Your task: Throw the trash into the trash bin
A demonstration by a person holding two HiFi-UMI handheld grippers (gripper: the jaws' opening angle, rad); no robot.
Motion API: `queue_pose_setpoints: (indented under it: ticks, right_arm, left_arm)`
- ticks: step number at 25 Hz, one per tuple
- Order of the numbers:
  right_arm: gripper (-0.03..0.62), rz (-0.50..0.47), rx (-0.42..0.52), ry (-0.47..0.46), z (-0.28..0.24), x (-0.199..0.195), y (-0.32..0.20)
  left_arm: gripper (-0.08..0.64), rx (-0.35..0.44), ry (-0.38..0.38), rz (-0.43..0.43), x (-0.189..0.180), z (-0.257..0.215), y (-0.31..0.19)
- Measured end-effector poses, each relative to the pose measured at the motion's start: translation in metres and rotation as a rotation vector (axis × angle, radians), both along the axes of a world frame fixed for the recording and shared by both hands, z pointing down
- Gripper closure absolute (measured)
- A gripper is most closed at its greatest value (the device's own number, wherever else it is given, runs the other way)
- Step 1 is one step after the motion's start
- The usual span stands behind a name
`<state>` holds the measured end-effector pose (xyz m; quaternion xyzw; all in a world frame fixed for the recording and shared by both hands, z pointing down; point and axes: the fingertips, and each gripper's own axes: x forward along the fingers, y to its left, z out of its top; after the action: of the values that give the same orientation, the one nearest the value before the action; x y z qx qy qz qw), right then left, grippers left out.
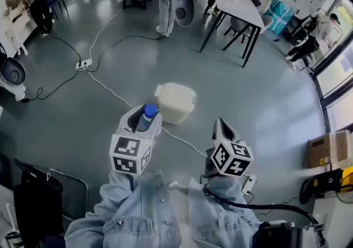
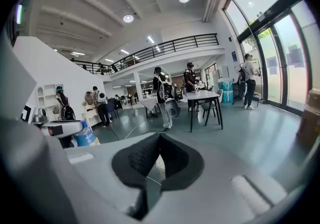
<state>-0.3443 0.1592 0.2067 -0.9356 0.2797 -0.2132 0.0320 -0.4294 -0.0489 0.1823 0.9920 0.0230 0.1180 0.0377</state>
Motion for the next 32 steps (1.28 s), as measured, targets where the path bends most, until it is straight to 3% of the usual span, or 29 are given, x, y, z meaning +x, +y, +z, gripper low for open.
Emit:
queue_pose_setpoints:
  ticks: [9, 19, 32]
  right_arm:
    - [0.589, 0.043, 0.006, -0.032, 0.015, 0.029, 0.025]
    - [0.589, 0.052, 0.054, -0.092, 0.030, 0.127, 0.116]
    - [0.589, -0.048, 0.057, -0.170, 0.057, 0.211, 0.148]
  left_arm:
    - [0.371, -0.024, -0.021, -0.021, 0.027, 0.016, -0.002]
    - [0.371, 0.004, -0.016, -0.058, 0.125, 0.008, 0.066]
    - [0.371, -0.005, -0.044, -0.165, 0.179, 0.017, 0.102]
